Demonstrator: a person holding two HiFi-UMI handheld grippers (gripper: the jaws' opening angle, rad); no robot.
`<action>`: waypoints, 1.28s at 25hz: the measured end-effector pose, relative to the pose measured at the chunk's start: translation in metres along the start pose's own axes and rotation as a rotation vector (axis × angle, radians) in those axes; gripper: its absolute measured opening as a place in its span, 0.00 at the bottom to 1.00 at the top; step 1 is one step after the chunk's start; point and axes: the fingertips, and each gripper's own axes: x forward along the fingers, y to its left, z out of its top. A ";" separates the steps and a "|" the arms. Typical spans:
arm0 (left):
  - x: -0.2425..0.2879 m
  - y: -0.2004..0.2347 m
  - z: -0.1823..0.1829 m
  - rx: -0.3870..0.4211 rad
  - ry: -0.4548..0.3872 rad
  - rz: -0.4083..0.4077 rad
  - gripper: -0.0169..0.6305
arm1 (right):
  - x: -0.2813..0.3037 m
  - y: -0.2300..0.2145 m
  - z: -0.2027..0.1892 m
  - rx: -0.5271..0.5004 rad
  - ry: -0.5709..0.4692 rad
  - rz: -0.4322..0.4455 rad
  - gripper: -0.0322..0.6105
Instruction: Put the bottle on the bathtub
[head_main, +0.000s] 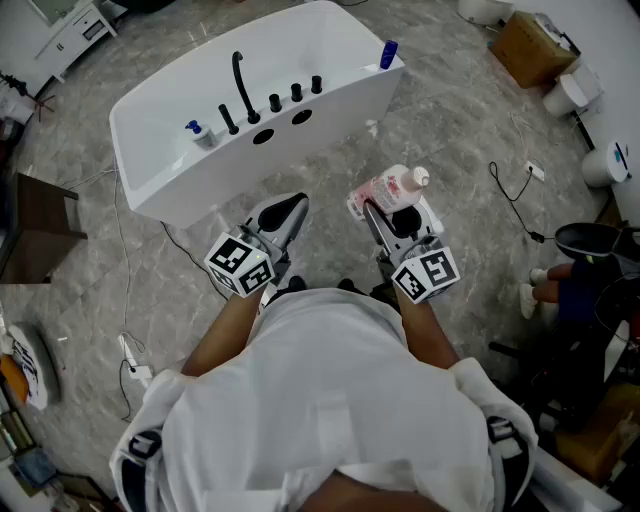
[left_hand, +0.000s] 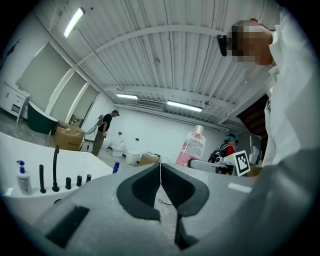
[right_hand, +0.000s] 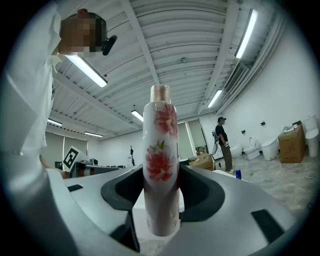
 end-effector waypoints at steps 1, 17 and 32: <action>0.002 -0.004 0.000 -0.006 0.002 -0.015 0.05 | -0.001 -0.002 0.000 0.008 -0.002 -0.001 0.37; 0.031 -0.038 -0.014 -0.047 0.048 -0.111 0.05 | -0.028 -0.033 -0.001 0.117 -0.026 -0.034 0.37; 0.071 -0.054 -0.017 -0.005 0.047 -0.037 0.05 | -0.075 -0.087 0.009 0.152 -0.028 -0.051 0.37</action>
